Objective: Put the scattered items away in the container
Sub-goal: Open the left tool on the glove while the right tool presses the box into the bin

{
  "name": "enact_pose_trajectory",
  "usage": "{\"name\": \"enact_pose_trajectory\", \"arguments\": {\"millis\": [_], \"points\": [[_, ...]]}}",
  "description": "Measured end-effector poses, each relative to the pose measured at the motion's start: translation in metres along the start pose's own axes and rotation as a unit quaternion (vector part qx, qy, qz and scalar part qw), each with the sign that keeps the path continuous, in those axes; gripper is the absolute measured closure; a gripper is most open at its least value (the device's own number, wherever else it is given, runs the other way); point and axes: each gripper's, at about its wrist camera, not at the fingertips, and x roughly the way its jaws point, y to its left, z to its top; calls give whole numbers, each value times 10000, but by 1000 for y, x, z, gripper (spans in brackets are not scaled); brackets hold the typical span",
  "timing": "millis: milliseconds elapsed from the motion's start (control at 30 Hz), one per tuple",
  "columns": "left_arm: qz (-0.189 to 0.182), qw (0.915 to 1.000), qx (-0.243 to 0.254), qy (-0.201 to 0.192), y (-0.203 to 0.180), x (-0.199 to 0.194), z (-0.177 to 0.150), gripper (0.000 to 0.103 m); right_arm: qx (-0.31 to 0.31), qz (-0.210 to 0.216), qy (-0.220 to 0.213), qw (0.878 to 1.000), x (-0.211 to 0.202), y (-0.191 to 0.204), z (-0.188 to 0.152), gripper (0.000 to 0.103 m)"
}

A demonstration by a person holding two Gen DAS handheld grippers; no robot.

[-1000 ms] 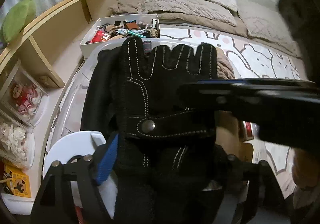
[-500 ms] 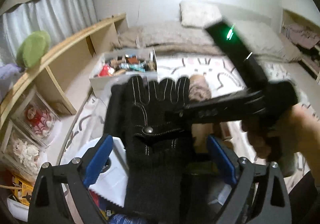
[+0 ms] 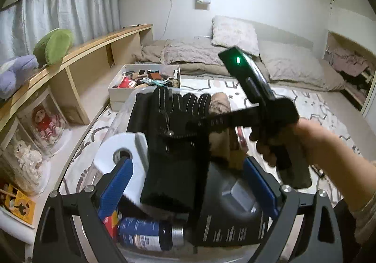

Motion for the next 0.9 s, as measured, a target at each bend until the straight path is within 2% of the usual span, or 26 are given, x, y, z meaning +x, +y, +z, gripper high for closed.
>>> {"name": "enact_pose_trajectory", "arguments": {"millis": [100, 233, 400, 600, 733, 900], "points": [[117, 9999, -48, 110, 2, 6, -8, 8, -62, -56, -95, 9999, -2, 3, -2, 88], [243, 9996, -125, 110, 5, 4, -21, 8, 83, 83, -261, 9996, -20, 2, -4, 88], [305, 9986, -429, 66, 18, -1, -33, 8, -182, 249, -691, 9971, -71, 6, -13, 88], [496, 9977, -433, 127, 22, -1, -40, 8, -772, 299, -485, 9954, -96, 21, -38, 88], [606, 9970, -457, 151, 25, 0, -43, 8, -1107, 146, -125, 9937, -81, 37, -58, 88], [657, 9960, -564, 235, 29, 5, -47, 8, -1079, 219, -75, 9939, -66, 42, -60, 88]]}}
